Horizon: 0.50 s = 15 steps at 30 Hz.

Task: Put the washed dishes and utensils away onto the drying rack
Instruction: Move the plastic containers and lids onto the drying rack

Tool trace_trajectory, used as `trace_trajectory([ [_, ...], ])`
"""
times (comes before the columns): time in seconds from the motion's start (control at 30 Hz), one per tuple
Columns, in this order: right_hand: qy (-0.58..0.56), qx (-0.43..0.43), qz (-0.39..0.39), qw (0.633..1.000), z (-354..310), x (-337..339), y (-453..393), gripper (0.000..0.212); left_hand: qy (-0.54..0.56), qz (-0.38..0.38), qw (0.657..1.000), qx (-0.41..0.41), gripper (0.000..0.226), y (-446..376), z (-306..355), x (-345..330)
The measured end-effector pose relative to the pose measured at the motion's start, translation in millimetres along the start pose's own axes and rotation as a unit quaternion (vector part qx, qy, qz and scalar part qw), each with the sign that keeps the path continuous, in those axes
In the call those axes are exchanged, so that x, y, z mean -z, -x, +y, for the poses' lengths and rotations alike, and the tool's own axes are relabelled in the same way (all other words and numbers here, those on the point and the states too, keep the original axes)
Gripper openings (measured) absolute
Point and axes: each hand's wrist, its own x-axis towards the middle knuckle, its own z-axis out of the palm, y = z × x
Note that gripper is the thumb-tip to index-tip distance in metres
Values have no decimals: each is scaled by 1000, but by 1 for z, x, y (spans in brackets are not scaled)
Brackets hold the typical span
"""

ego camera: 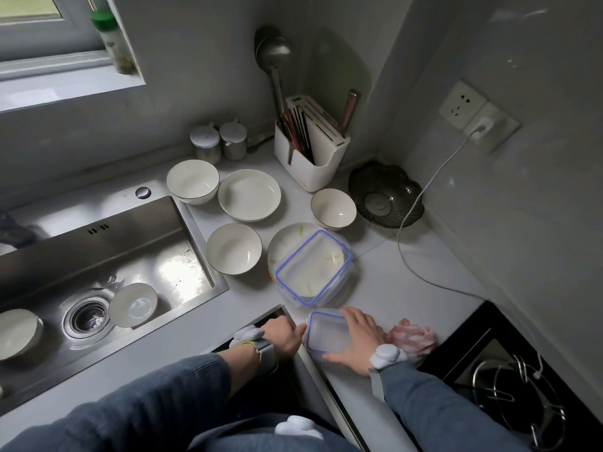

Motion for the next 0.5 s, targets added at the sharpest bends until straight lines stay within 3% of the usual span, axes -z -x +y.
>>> trace_trajectory([
  [0.17, 72, 29, -49, 996, -6, -5, -4, 131, 18, -23, 999, 21, 28, 6, -21, 13],
  [0.5, 155, 70, -60, 984, -30, 6, -4, 89, 55, -24, 998, 7, 12, 19, -44, 28],
])
